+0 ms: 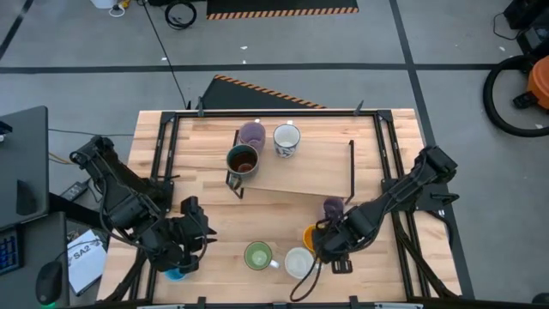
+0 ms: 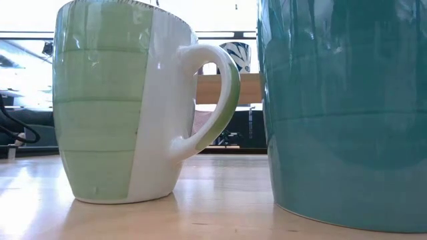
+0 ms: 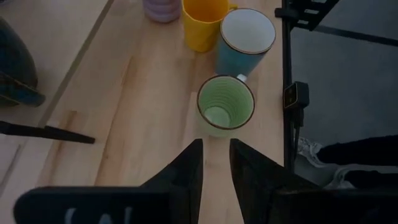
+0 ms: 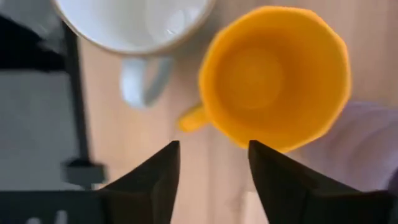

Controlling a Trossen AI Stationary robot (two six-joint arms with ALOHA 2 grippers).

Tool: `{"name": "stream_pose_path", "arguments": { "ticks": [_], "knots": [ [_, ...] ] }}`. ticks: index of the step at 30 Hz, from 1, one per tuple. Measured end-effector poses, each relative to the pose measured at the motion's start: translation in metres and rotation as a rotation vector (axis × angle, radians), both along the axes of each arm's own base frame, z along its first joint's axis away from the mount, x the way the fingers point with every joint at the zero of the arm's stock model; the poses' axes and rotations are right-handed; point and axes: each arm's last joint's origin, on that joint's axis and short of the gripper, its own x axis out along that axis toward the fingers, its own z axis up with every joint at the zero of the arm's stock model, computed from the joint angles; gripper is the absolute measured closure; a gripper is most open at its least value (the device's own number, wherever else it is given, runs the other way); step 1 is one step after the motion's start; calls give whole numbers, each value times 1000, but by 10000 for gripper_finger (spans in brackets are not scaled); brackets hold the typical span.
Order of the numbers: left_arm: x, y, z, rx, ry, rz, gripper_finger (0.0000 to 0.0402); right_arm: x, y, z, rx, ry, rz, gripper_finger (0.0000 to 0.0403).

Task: Place coffee mugs
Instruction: Put the yellow mug on the shelf

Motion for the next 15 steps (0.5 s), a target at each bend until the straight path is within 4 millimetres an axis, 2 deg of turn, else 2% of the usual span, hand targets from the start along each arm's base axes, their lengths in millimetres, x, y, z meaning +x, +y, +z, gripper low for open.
{"name": "stream_pose_path", "arguments": {
  "ticks": [5, 10, 15],
  "knots": [
    [-2, 2, -2, 25, 27, 3, 318, -1, -2, -3, -88, -27, 168, 180],
    [-3, 3, -3, 30, 40, 11, 318, -2, 1, -6, -122, -61, 386, 196],
    [-3, 3, -3, 34, 44, 11, 318, -2, 2, -23, -135, -102, 558, 216]
  ]
}}
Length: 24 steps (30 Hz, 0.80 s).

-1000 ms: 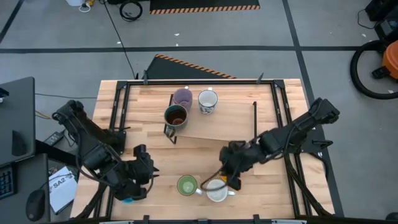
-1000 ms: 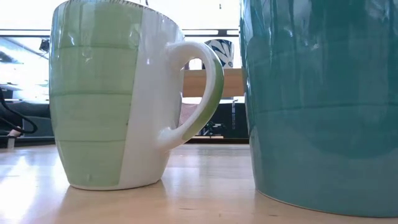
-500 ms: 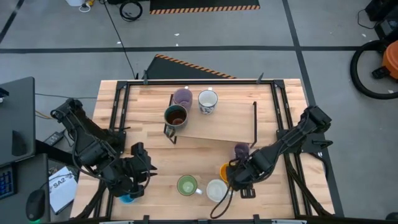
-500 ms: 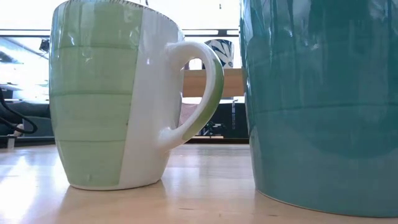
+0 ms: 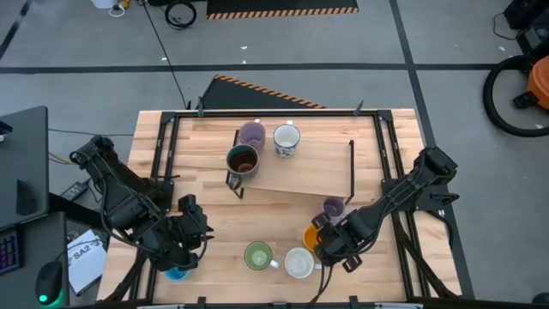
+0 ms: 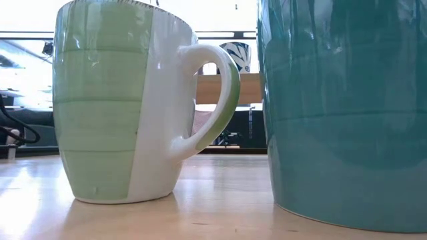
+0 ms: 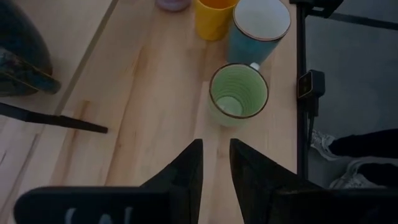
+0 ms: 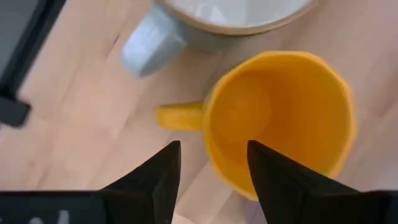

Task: Place coffee mugs
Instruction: Put the yellow mug on the shelf

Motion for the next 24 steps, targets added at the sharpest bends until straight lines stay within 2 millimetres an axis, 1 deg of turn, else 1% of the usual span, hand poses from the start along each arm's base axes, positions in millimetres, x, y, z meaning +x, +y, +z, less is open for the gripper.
{"name": "stream_pose_path", "arguments": {
  "ticks": [4, 11, 16, 22, 24],
  "knots": [
    [-1, 1, -1, 8, 10, 3, 318, -1, -1, -9, -38, -19, 104, 230],
    [-2, 2, -2, 28, 27, 1, 318, -4, -4, -23, -59, -21, 166, 260],
    [-3, 3, -2, 39, 36, -1, 318, -4, -3, -29, -30, -30, 154, 300],
    [-4, 4, -3, 50, 50, -3, 318, -4, -3, -29, -28, -32, 147, 354],
    [-5, 4, -4, 49, 65, -9, 318, -4, -3, -29, -28, -32, 146, 366]
  ]
}}
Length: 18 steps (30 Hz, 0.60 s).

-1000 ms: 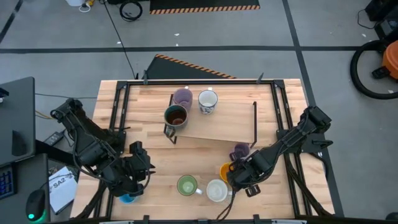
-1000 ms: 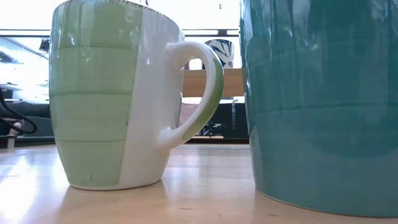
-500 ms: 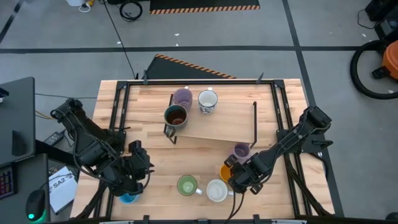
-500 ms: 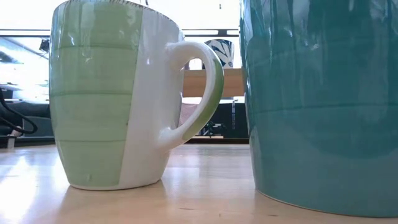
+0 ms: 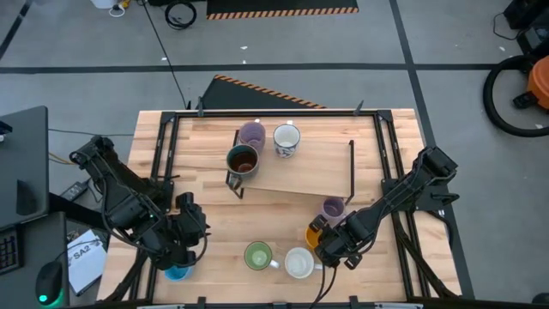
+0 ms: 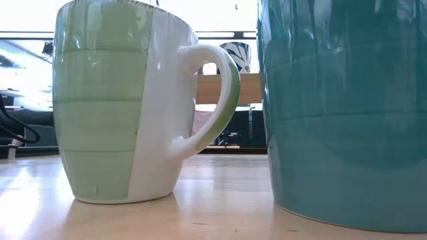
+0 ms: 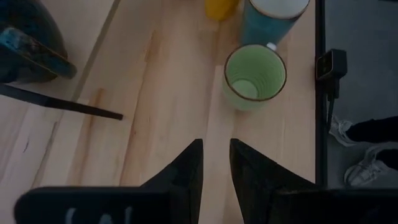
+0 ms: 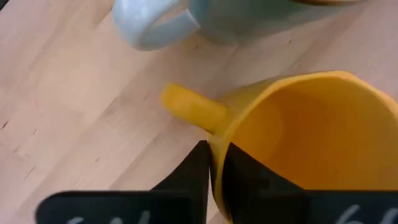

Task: Place coffee mugs
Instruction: Put the yellow mug on the shelf

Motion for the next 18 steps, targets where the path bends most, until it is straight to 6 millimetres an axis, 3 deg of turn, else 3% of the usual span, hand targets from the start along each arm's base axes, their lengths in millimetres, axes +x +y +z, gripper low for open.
{"name": "stream_pose_path", "arguments": {
  "ticks": [5, 11, 18],
  "knots": [
    [-1, 0, -1, -14, 27, -14, 318, -2, 3, 8, -6, 16, 14, 372],
    [-1, 0, -1, -11, 30, -13, 318, 1, 6, 34, -24, 17, 53, 365],
    [-1, 0, -1, -11, 28, -9, 318, 11, 5, 74, -119, -110, 39, 368]
  ]
}}
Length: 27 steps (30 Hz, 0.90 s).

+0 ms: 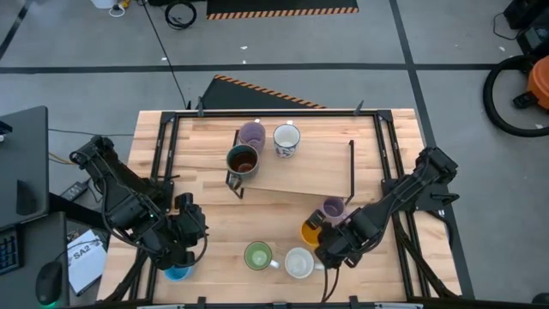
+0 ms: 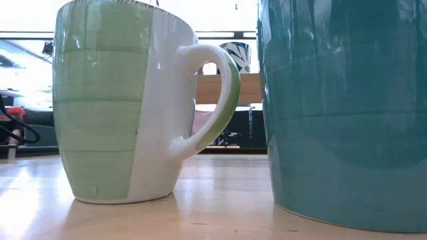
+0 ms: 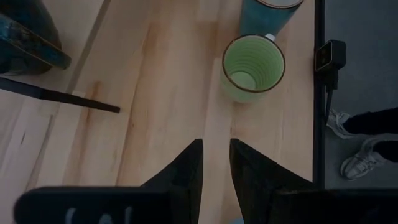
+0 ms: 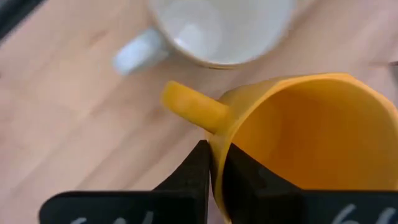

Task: Place coffee mugs
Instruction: Put the yellow mug on the shelf

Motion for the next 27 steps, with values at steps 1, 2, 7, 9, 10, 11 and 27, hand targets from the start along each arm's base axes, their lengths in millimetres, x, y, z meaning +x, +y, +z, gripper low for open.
{"name": "stream_pose_path", "arguments": {
  "ticks": [1, 2, 7, 9, 10, 11, 27],
  "knots": [
    [0, 0, 0, 2, -3, 2, 318, 2, -1, 6, -9, -22, -3, 367],
    [0, 0, 0, 6, -7, 5, 318, 5, -3, 12, -15, -47, -12, 367],
    [2, 1, 1, 21, -55, 41, 317, 23, -18, 46, 30, -166, -90, 368],
    [2, 1, 2, 16, -64, 55, 318, 31, -28, 60, 58, -215, -142, 368],
    [2, 1, 2, 14, -63, 59, 318, 35, -35, 66, 67, -237, -177, 369],
    [2, 1, 2, 12, -64, 62, 318, 39, -42, 72, 74, -256, -214, 370],
    [0, 3, 1, 9, -52, 101, 317, 70, -116, 101, 130, -382, -499, 373]
  ]
}}
